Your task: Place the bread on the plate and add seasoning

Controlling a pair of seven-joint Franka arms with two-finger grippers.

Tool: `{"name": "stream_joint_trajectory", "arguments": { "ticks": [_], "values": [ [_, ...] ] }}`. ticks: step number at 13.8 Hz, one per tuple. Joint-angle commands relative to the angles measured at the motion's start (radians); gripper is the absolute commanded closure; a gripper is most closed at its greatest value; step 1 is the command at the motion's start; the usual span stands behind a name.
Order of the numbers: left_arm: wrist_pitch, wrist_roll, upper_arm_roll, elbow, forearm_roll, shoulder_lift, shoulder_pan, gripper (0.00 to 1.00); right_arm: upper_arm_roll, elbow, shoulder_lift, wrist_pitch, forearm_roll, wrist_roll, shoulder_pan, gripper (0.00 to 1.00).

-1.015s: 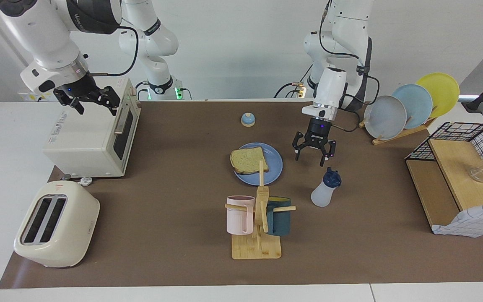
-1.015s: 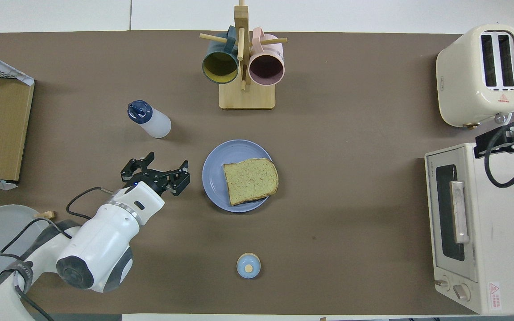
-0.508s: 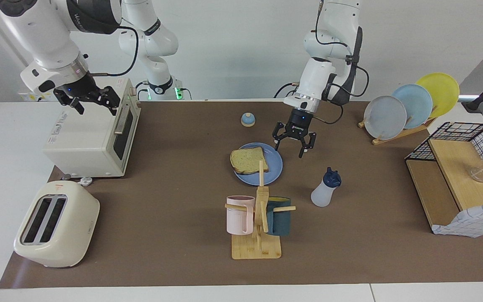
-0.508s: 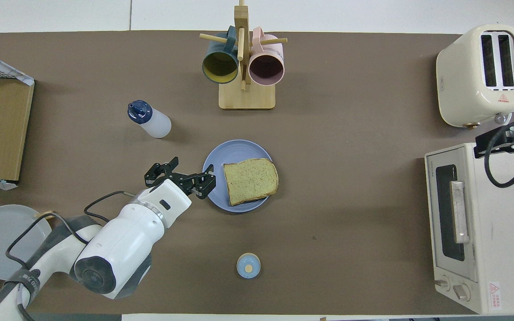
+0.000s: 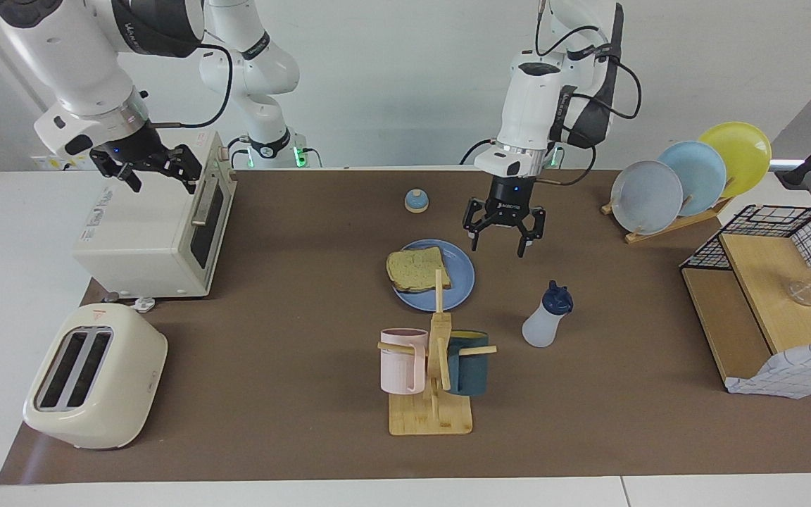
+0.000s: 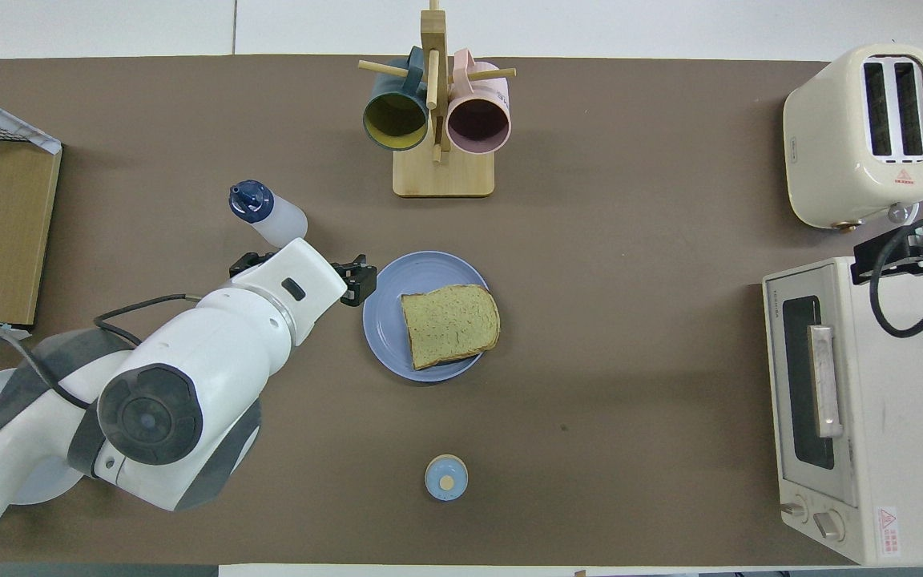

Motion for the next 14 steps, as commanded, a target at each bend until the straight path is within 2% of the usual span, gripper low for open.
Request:
{"name": "stream_joint_trajectory", "arguments": {
  "ticks": [1, 3, 5, 9, 12, 14],
  "values": [
    [-0.179, 0.023, 0.011, 0.135, 0.003, 0.013, 0.029, 0.00, 0.002, -0.022, -0.018, 0.017, 0.012, -0.022, -0.009, 0.00],
    [-0.267, 0.055, 0.014, 0.216, -0.011, 0.028, 0.065, 0.00, 0.002, -0.022, -0.018, 0.017, 0.012, -0.022, -0.009, 0.00],
    [-0.336, 0.139, 0.014, 0.294, -0.074, 0.059, 0.120, 0.00, 0.002, -0.022, -0.020, 0.017, 0.012, -0.022, -0.009, 0.00],
    [-0.552, 0.285, 0.014, 0.458, -0.117, 0.101, 0.220, 0.00, 0.002, -0.022, -0.018, 0.017, 0.012, -0.022, -0.009, 0.00],
    [-0.721, 0.400, 0.013, 0.549, -0.117, 0.107, 0.292, 0.00, 0.002, -0.022, -0.018, 0.017, 0.012, -0.022, -0.009, 0.00],
    [-0.825, 0.475, 0.013, 0.568, -0.120, 0.098, 0.336, 0.00, 0.002, -0.022, -0.020, 0.017, 0.012, -0.022, -0.009, 0.00]
  ]
}}
